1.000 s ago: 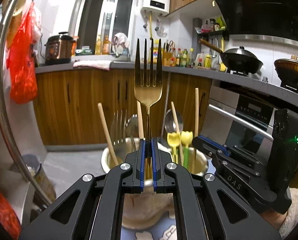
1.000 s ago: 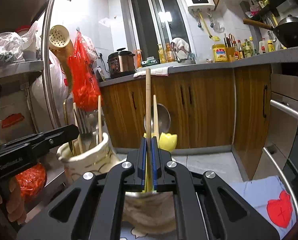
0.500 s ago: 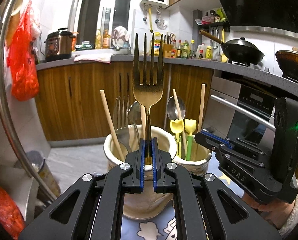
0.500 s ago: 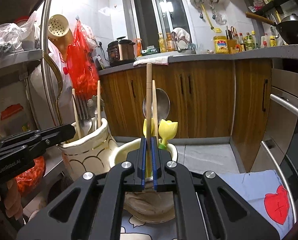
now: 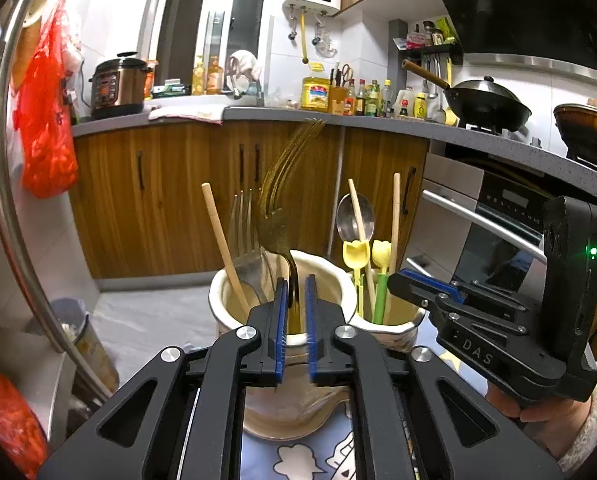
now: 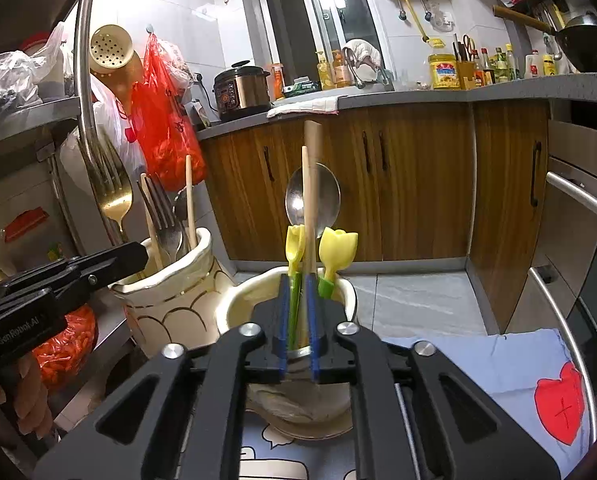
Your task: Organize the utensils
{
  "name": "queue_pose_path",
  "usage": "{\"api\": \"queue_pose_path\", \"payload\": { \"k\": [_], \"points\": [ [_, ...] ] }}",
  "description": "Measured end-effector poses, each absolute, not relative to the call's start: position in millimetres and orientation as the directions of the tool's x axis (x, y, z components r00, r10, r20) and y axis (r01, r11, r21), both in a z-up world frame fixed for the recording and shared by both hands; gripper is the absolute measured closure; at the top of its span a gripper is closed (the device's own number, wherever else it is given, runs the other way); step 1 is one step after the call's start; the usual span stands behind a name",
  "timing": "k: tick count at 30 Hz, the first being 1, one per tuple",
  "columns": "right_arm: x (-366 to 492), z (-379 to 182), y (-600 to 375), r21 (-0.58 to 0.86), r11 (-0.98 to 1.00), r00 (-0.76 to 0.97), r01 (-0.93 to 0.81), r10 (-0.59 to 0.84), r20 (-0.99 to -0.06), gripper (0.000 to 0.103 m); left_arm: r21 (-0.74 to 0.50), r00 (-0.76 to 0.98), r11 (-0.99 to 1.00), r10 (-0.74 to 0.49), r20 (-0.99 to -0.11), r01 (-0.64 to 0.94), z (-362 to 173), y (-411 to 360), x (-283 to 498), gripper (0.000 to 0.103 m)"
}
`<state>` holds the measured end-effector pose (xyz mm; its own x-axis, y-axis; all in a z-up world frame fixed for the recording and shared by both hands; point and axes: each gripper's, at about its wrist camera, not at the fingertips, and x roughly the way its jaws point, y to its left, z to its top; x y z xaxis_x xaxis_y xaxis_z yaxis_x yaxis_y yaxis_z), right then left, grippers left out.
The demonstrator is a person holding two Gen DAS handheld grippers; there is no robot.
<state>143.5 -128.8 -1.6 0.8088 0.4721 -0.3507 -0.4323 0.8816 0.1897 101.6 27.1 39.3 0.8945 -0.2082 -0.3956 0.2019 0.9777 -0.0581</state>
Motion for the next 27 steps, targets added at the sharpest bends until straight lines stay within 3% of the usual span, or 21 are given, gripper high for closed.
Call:
{"api": "queue_pose_path", "payload": {
  "k": [1,4,6,14,27],
  "points": [
    [143,-1,-130,0.191,0.882,0.809,-0.432,0.472,-0.349,0.079,-0.063,0.893,0.976,-0.216,-0.395,0.209,41,28,101,0.087],
    [139,3,-132,0.19,0.884,0.813,-0.427,0.467,-0.347,0.077,-0.05,0.892,0.977,-0.209,-0.401,0.207,44,26,98,0.082],
    [136,7,-136,0.197,0.884,0.815,-0.424,0.467,-0.344,0.07,-0.055,0.889,0.977,-0.211,-0.407,0.207,44,26,95,0.077],
    [109,18,-150,0.201,0.889,0.815,-0.411,0.458,-0.355,0.035,-0.062,0.881,0.98,-0.199,-0.429,0.191,49,30,73,0.056],
    [57,16,-159,0.179,0.889,0.782,-0.422,0.457,-0.423,0.019,-0.035,0.871,0.989,-0.144,-0.47,0.144,48,30,27,0.028]
  ]
}}
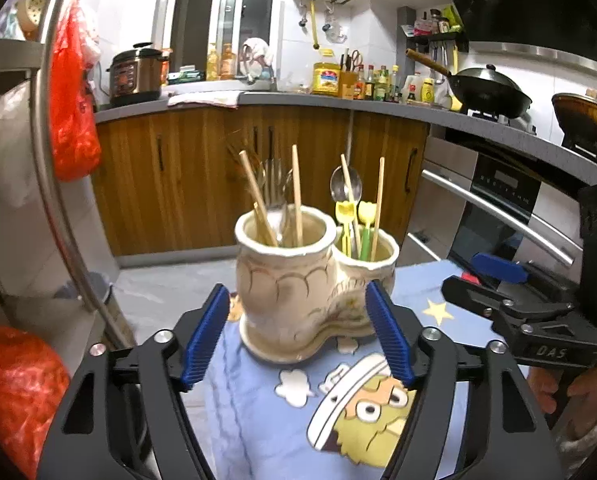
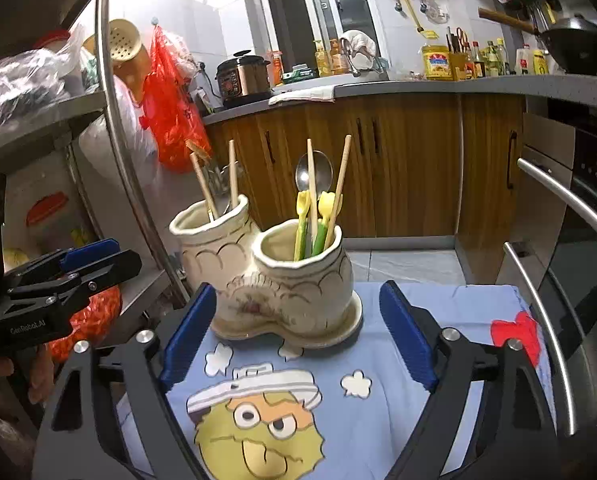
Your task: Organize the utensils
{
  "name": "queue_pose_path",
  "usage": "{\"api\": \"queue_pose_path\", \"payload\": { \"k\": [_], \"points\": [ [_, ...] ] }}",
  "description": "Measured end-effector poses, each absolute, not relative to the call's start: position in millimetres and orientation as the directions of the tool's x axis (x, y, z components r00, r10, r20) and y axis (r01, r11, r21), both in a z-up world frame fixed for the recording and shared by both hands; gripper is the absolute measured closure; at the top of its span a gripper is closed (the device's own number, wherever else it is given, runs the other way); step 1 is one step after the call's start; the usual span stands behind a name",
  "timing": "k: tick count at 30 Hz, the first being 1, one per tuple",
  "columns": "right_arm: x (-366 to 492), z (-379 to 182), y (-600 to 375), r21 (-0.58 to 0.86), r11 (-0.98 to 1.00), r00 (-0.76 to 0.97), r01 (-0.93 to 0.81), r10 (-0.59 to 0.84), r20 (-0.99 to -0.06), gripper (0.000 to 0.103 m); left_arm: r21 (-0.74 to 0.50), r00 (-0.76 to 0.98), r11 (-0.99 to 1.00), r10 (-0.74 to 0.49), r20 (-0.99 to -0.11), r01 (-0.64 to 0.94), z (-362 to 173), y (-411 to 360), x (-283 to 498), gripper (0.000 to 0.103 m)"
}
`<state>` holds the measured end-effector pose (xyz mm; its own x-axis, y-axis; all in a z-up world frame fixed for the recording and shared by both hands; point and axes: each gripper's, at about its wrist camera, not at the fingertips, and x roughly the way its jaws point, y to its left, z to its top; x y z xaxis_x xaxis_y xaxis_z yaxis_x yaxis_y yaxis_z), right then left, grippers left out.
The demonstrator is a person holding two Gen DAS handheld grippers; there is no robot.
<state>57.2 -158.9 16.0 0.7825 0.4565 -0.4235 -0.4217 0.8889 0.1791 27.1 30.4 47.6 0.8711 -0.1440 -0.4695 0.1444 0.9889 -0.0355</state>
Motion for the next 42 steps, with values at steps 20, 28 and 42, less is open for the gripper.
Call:
{"api": "queue_pose_path", "payload": {
  "k": [20,28,42],
  "points": [
    [20,19,-164,0.132,0.896,0.777,-0.424,0.434,-0.456,0.006,-0.005,0.847,1.0,-0.027,-0.531,0.029,31,37,-8,0.008],
    [20,18,-165,0.134,0.897,0.774,-0.421,0.433,-0.461,0.006,0.001,0.849,1.0,-0.024,-0.528,0.03,33,35,-8,0.008],
    [22,15,-166,0.141,0.895,0.768,-0.422,0.436,-0.47,0.006,-0.002,0.847,0.999,-0.03,-0.53,0.034,34,31,-6,0.008]
  ]
}}
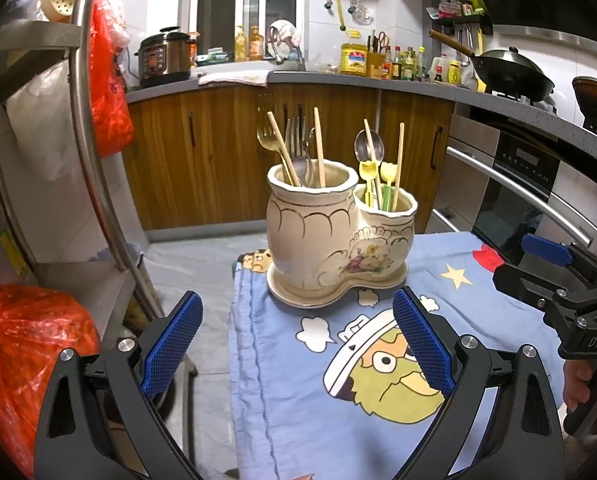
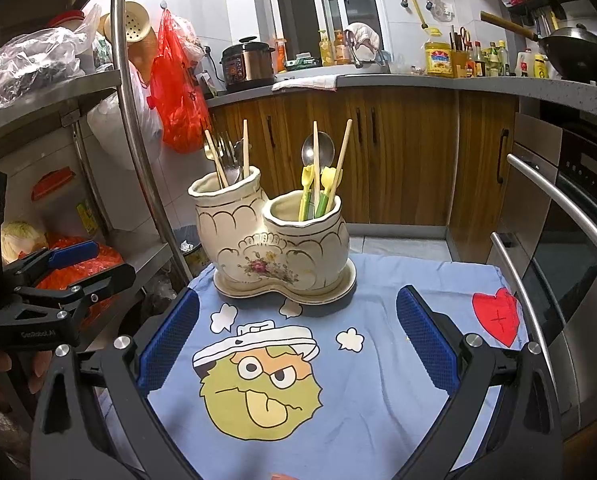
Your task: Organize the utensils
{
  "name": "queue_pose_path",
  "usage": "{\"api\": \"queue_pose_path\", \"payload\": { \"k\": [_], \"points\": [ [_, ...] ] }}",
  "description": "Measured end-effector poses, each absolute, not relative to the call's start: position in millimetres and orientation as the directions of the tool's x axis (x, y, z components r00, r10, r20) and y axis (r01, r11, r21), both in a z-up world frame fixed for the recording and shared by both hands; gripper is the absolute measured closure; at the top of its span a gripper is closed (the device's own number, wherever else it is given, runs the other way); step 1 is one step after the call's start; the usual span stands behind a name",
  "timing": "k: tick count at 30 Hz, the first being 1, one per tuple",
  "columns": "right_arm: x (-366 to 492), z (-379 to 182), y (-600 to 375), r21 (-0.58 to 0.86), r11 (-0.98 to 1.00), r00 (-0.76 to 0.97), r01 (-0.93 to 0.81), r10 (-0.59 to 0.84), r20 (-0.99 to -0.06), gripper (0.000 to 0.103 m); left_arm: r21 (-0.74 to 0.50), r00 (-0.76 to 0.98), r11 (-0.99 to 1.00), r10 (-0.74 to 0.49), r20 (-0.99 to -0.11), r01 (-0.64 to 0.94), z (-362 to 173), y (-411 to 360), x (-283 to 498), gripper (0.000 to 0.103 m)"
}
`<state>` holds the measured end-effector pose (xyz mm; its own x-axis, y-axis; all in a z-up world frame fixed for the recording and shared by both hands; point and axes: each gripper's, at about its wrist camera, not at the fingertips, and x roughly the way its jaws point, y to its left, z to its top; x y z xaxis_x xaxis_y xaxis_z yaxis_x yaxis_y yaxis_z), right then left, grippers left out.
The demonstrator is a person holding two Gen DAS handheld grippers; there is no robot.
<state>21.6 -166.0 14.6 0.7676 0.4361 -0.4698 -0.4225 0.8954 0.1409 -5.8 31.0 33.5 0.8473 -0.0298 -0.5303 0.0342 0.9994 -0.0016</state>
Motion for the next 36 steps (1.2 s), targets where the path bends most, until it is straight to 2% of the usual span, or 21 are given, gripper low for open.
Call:
{"api": "queue_pose_path", "payload": {
  "k": [36],
  "points": [
    [22.9,16.8,-164.5,0.135,0.897,0.766,-0.422,0.432,-0.476,0.006,0.0,0.844,0.999,-0.045,-0.534,0.053,37.2,25.7,-2.3,0.008]
  ]
}}
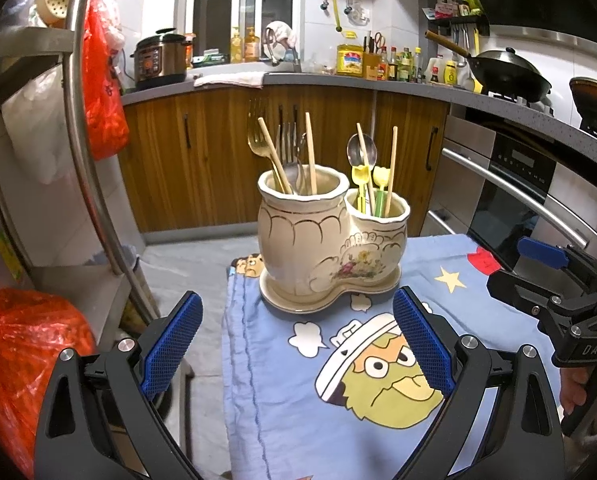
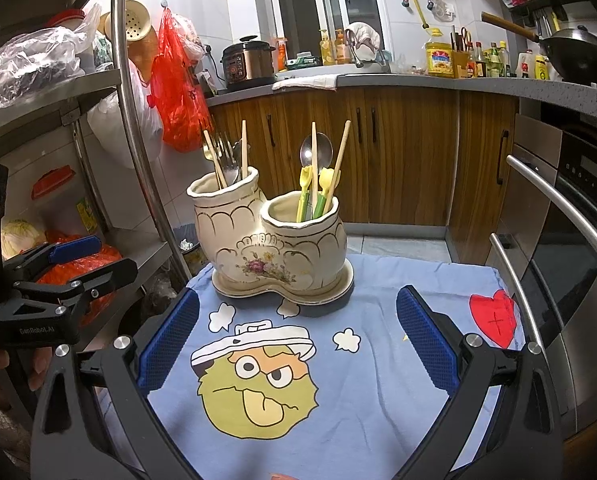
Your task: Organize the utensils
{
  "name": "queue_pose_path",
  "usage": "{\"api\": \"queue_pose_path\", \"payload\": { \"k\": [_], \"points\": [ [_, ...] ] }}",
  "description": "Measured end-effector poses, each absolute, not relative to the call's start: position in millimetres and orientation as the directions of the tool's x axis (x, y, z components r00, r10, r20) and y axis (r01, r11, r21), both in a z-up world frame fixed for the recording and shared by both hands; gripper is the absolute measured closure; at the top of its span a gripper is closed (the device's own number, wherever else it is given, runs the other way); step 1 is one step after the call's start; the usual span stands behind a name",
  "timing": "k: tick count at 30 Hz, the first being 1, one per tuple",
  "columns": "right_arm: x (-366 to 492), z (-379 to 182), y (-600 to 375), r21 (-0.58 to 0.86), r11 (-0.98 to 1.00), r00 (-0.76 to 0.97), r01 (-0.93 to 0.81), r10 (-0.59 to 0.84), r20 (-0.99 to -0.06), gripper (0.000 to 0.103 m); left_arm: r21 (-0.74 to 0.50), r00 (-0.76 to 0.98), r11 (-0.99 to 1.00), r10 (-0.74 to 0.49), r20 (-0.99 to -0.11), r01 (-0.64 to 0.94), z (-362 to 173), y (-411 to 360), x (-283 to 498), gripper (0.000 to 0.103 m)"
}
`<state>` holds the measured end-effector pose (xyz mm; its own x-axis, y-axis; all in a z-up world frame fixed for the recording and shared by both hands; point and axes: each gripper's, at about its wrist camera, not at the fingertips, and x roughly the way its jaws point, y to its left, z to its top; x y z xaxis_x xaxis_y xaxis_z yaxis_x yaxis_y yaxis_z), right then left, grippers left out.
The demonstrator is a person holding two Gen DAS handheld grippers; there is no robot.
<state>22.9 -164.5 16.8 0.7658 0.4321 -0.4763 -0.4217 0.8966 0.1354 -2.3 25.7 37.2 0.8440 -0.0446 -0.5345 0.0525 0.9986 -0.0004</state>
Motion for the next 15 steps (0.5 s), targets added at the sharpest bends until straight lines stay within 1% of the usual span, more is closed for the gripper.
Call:
{"api": "queue_pose_path", "payload": {
  "k": [10,15],
  "points": [
    [24.6,15.0,-166.8,0.142,0.897,0.761,-0.418,0.431,-0.485,0.006,-0.005,0.852,0.998,-0.051,-0.521,0.057,41.2,26.1,-1.2,0.008],
    [27.0,12.0,-165.6,0.145,0.897,0.756,-0.417,0.431,-0.493,0.006,0.012,0.846,0.998,-0.044,-0.532,0.059,37.9,24.4,2.9,0.007]
  ]
}}
